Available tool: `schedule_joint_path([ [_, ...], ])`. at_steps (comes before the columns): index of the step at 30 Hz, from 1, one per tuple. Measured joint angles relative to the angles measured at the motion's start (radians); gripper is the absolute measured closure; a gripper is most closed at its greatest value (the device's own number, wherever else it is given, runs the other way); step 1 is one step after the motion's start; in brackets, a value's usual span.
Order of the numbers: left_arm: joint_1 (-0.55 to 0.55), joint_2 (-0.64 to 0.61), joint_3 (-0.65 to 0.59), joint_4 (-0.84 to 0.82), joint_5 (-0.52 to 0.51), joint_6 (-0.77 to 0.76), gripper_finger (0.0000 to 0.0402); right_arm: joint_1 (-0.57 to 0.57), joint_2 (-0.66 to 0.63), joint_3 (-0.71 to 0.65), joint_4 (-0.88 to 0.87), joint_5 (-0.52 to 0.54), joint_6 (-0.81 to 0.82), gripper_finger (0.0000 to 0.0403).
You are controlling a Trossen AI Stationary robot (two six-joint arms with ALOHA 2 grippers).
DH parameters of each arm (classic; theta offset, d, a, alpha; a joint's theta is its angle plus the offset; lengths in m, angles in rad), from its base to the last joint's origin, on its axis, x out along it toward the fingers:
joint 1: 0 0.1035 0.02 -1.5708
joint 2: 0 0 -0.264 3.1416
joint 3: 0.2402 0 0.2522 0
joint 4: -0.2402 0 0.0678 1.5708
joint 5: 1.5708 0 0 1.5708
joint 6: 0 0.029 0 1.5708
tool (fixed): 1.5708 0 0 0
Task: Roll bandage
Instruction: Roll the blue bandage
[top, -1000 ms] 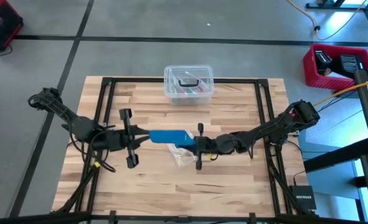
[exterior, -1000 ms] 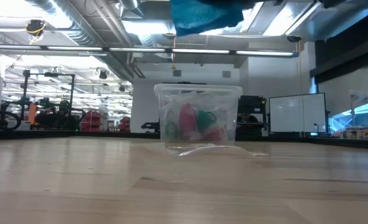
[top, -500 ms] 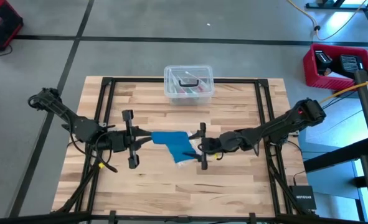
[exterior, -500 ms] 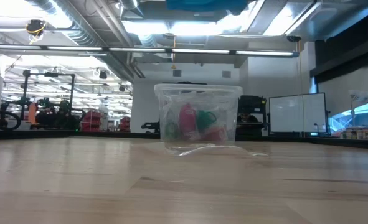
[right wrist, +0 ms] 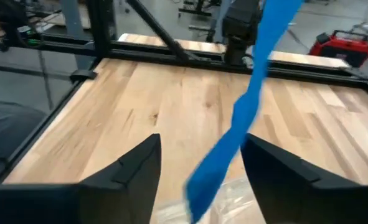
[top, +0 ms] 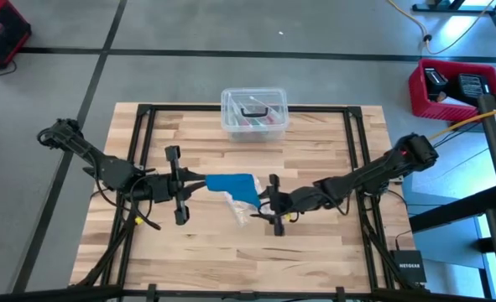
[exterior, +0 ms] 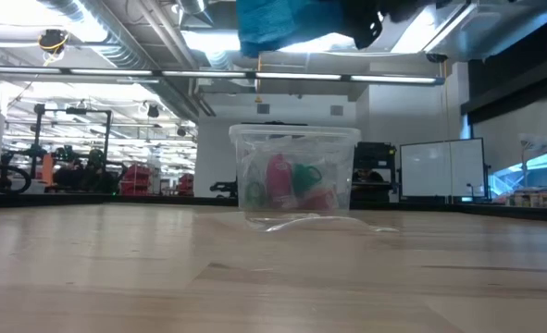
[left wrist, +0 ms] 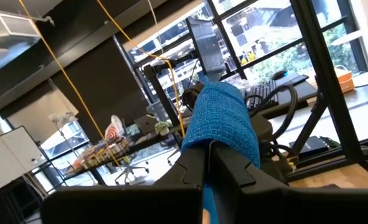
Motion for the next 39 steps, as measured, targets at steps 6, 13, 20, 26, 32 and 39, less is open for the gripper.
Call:
schedule_joint_path([
  [6,0.000,0.000,0.000,0.000,0.000,0.002,0.0400,0.000,0.013,0.000,0.017,0.065,-0.001,0.0223],
  [13,0.000,0.000,0.000,0.000,0.000,-0.005,0.0400,0.000,0.013,0.000,0.005,0.119,-0.001,0.0254],
  [20,-0.005,0.000,0.000,0.000,0.003,-0.022,0.0400,0.000,0.013,0.000,-0.023,0.110,0.001,0.0256],
  [26,-0.005,0.000,0.000,0.000,0.005,-0.014,0.0400,0.000,0.013,0.000,-0.026,0.094,-0.001,0.0256],
  [32,-0.005,0.000,0.000,0.000,0.005,-0.003,0.0400,0.000,0.013,0.000,-0.026,0.060,0.000,0.0256],
  [39,-0.005,0.000,0.000,0.000,0.004,-0.007,0.0400,0.000,0.000,0.000,-0.026,0.006,0.026,0.0227],
])
